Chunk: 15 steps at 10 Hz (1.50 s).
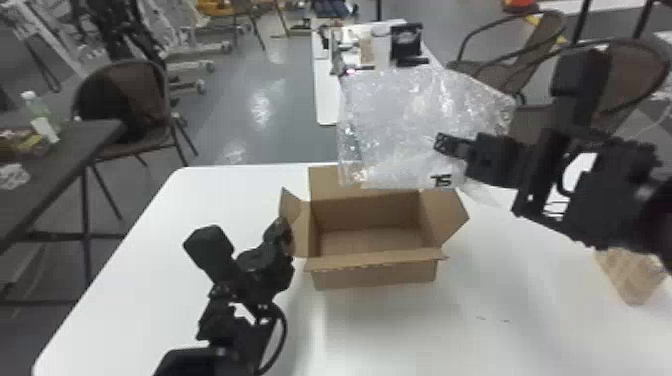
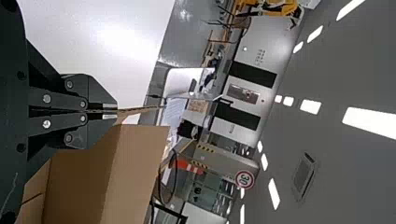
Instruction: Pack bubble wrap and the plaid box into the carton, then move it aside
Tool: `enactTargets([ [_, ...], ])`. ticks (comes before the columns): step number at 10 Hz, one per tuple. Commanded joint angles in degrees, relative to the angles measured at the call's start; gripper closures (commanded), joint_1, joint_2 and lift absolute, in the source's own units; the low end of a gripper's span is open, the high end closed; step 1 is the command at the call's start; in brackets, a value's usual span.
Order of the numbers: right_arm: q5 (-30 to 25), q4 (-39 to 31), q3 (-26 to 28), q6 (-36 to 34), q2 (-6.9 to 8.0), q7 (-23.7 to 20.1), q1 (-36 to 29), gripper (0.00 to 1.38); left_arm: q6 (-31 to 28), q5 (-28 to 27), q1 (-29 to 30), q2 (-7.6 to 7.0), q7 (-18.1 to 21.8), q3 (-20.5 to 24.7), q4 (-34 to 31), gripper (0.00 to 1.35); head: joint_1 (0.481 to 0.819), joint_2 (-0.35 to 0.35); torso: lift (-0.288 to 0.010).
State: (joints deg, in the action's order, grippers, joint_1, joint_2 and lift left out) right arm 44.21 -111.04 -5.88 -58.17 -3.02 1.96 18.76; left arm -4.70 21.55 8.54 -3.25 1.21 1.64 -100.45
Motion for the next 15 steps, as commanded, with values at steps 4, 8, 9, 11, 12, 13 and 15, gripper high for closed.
enactTargets([
  [4,-2.4,11.6,-6.0,-2.7,3.07,-4.8,4.6,1.09,1.0,0.1,-0.3,-0.26,-1.5,-1.6,0.1,1.21,0.625,0.263,-0.137],
  [8,-3.0,22.9,-7.2,-4.7,3.07,-6.7,6.2,1.09,1.3,0.2,-0.5,-0.35,-1.7,-2.1,0.1,1.21,0.668,0.271,-0.137],
  [9,-2.8,24.8,-7.3,-5.2,3.07,-8.6,6.6,1.09,1.1,0.2,-0.5,-0.44,-1.7,-2.1,0.1,1.21,0.683,0.274,-0.137],
  [11,-3.9,25.1,-7.3,-6.8,3.07,-8.7,6.6,0.90,1.3,0.4,-0.4,-0.44,-1.7,-1.8,0.1,1.21,0.695,0.282,-0.137],
  [12,-5.4,24.6,-7.3,-7.3,3.07,-8.6,6.6,0.58,1.3,0.5,-0.4,-0.44,-1.7,-1.7,0.1,1.21,0.695,0.282,-0.137],
  [13,-5.3,24.4,-7.3,-6.3,3.07,-8.7,6.0,0.29,1.3,0.6,-0.4,-0.53,-1.7,-1.8,0.1,1.21,0.695,0.280,-0.137],
  [15,-5.9,19.5,-7.3,-0.5,3.07,-9.7,3.5,0.14,1.3,0.6,-0.4,-0.53,-1.7,-1.7,0.1,1.21,0.695,0.279,-0.137],
])
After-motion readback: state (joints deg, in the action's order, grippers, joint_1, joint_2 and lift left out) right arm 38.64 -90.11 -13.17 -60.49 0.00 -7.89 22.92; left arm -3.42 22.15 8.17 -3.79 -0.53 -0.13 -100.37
